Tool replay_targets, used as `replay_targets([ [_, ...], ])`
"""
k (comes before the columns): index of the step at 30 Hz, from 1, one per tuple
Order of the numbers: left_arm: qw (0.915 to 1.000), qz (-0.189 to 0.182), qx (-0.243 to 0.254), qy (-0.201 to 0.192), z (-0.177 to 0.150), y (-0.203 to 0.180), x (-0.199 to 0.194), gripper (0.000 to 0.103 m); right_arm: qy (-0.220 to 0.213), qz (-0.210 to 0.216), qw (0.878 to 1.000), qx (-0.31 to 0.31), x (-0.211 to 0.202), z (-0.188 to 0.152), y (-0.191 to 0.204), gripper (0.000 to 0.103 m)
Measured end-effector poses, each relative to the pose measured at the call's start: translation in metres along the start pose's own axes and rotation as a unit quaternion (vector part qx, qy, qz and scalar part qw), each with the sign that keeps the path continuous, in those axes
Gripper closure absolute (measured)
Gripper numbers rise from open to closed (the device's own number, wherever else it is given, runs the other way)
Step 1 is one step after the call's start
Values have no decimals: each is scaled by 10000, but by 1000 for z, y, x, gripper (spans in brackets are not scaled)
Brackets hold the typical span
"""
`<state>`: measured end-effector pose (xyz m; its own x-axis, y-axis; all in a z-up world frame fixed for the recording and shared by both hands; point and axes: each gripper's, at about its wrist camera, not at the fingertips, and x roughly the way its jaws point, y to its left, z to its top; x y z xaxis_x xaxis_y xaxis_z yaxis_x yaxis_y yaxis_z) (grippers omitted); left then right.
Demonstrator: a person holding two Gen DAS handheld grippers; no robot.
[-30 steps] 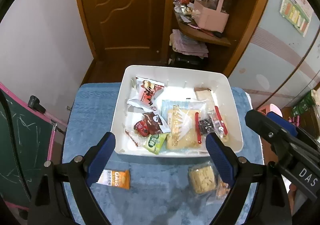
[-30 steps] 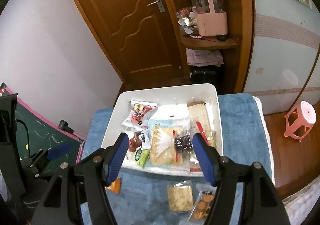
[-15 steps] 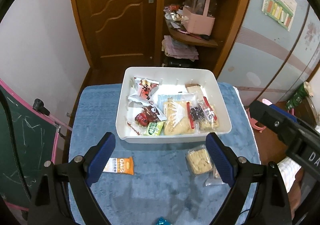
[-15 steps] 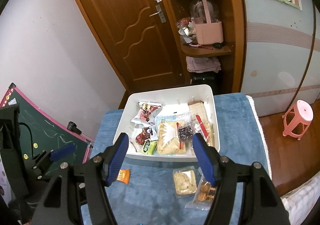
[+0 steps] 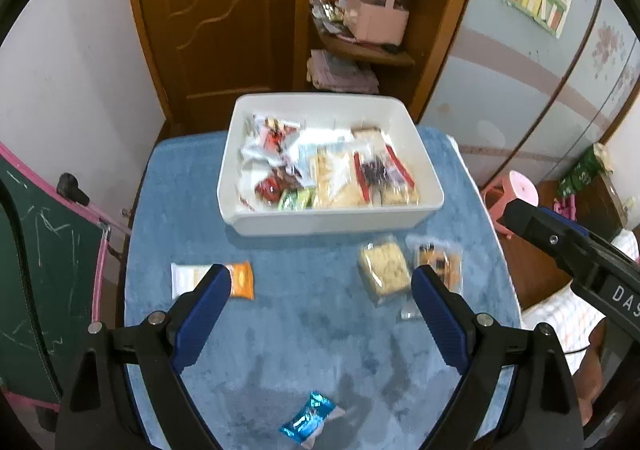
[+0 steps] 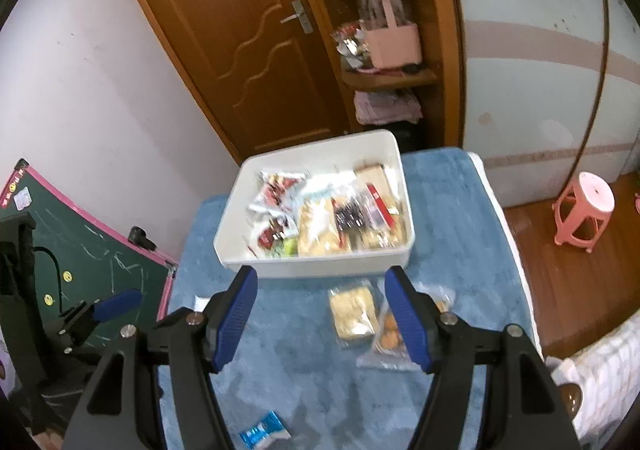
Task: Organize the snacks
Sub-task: 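Withdraw both tools from the basket toward the remaining snacks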
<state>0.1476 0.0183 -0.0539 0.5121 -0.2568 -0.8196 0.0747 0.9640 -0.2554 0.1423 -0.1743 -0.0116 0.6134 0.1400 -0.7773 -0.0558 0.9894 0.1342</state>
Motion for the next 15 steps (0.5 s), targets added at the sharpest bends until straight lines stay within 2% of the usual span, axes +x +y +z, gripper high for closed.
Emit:
replay_targets([
  [10, 9975, 199, -35, 680, -55, 1, 40, 12, 690, -408, 9966, 170, 24, -50, -41, 36],
  [15, 9912, 405, -50, 1260, -101, 5, 78, 12, 1043, -548, 9927, 248, 42, -76, -61, 36],
])
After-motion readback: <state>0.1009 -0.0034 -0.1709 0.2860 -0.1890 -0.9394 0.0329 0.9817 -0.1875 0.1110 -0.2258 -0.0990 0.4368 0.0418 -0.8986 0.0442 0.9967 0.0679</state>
